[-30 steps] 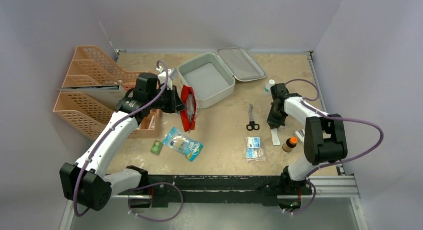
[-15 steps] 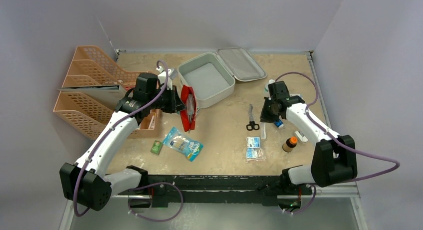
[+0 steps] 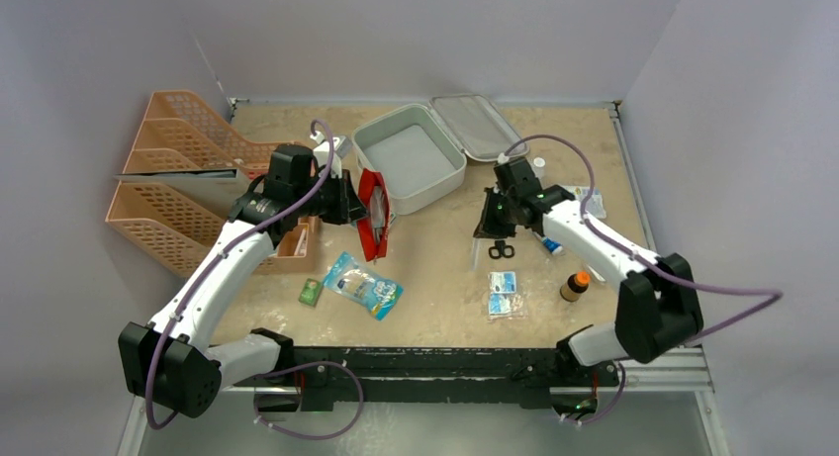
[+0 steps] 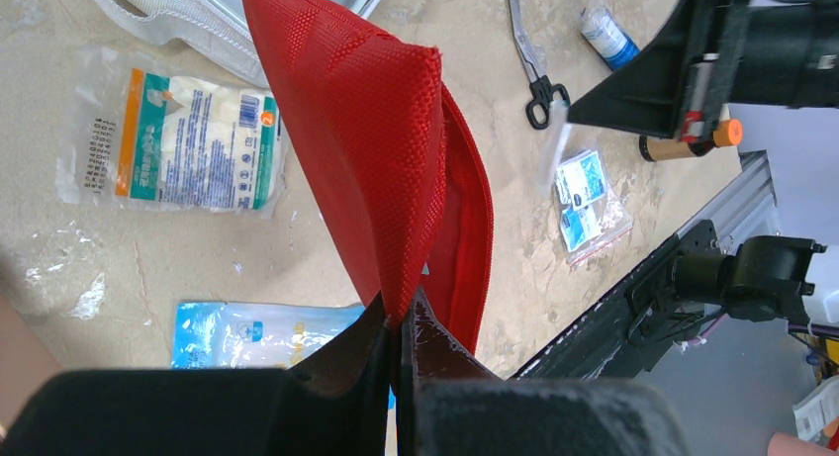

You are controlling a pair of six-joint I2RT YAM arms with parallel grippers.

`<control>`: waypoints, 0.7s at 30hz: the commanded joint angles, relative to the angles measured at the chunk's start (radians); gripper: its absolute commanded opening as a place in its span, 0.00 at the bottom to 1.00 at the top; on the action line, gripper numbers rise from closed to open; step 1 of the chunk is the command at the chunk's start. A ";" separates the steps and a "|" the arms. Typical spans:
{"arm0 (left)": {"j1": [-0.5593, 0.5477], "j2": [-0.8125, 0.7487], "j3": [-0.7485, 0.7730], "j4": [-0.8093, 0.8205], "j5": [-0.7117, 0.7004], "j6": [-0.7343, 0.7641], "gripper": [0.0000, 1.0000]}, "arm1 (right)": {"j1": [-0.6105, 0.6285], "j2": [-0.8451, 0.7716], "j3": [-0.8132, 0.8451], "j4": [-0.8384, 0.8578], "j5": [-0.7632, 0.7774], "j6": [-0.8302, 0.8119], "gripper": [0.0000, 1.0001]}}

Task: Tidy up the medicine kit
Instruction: Place the medical item at the center of the board.

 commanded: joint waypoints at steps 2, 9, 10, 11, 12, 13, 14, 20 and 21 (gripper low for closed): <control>0.004 -0.007 0.012 0.031 0.005 0.002 0.00 | 0.038 0.116 0.033 0.088 -0.044 0.069 0.00; 0.005 -0.006 0.013 0.031 0.005 0.002 0.00 | 0.060 0.251 0.124 0.030 -0.008 -0.017 0.06; 0.005 -0.006 0.013 0.031 0.005 0.002 0.00 | 0.070 0.252 0.132 0.015 0.013 -0.029 0.11; 0.004 -0.008 0.013 0.031 0.004 0.002 0.00 | 0.080 0.246 0.140 -0.004 0.040 -0.037 0.17; 0.004 -0.009 0.013 0.031 0.002 0.002 0.00 | 0.094 0.239 0.144 -0.021 0.067 -0.044 0.21; 0.004 -0.010 0.013 0.032 0.000 0.002 0.00 | 0.105 0.234 0.149 -0.036 0.090 -0.048 0.25; 0.005 -0.010 0.013 0.033 0.000 0.002 0.00 | 0.118 0.231 0.153 -0.054 0.112 -0.049 0.28; 0.005 -0.011 0.013 0.032 0.004 0.002 0.00 | 0.197 0.243 0.151 -0.111 0.222 -0.040 0.35; 0.005 -0.010 0.013 0.032 0.002 0.002 0.00 | 0.202 0.249 0.152 -0.120 0.235 -0.037 0.35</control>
